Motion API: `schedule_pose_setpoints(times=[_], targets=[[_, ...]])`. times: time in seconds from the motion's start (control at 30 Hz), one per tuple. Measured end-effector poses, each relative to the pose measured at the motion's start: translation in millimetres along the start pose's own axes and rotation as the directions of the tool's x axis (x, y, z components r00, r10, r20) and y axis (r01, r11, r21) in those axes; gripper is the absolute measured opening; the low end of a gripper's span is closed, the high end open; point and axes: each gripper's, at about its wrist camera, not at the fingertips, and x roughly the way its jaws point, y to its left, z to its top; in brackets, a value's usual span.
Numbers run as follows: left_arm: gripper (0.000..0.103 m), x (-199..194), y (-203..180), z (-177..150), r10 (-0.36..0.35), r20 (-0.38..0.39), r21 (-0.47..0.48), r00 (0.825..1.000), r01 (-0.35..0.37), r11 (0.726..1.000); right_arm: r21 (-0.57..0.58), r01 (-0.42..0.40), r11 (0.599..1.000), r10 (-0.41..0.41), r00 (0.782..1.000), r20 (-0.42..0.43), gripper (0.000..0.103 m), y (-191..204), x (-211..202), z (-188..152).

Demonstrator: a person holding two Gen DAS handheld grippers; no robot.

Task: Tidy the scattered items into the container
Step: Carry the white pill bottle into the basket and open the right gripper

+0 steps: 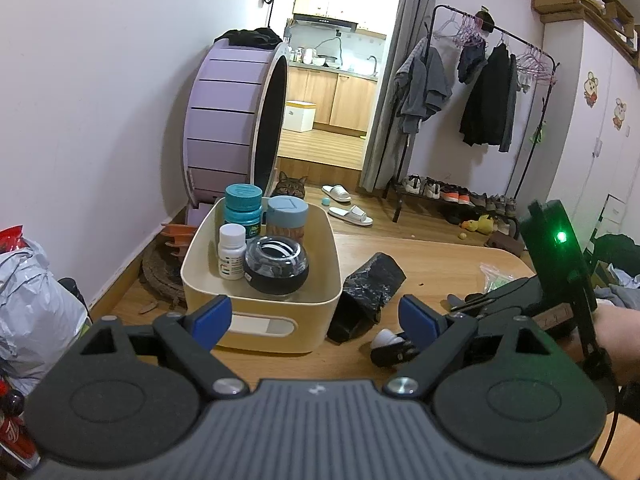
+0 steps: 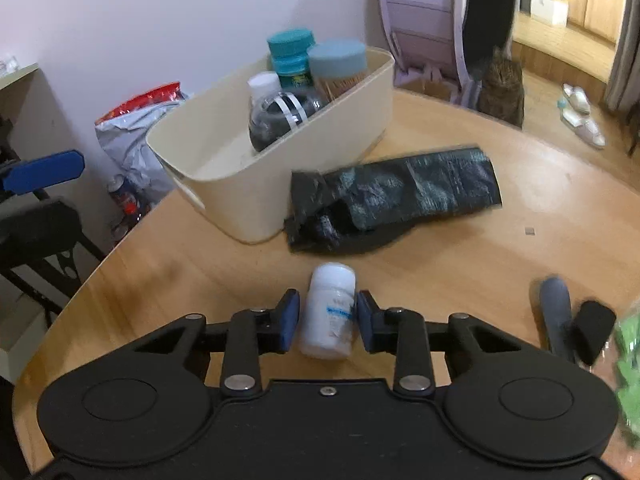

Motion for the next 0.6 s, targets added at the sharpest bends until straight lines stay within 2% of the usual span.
schedule_pose_setpoints(times=[0.3,0.5,0.6], targets=[[0.090,-1,-1,0,-0.002,0.002,-0.003,1.000,0.002,1.000,0.027,-0.002,1.000,-0.001,0.994,0.108,0.027,-8,-30,-5],[0.090,0,-3,0,0.000,0.000,0.008,1.000,0.000,1.000,0.021,0.017,1.000,-0.020,0.989,0.149,0.027,-11,-42,-13],[0.090,0,-3,0,0.000,0.001,0.006,1.000,0.000,1.000,0.046,-0.004,0.999,-0.006,0.975,0.222,0.027,-14,-50,-20]])
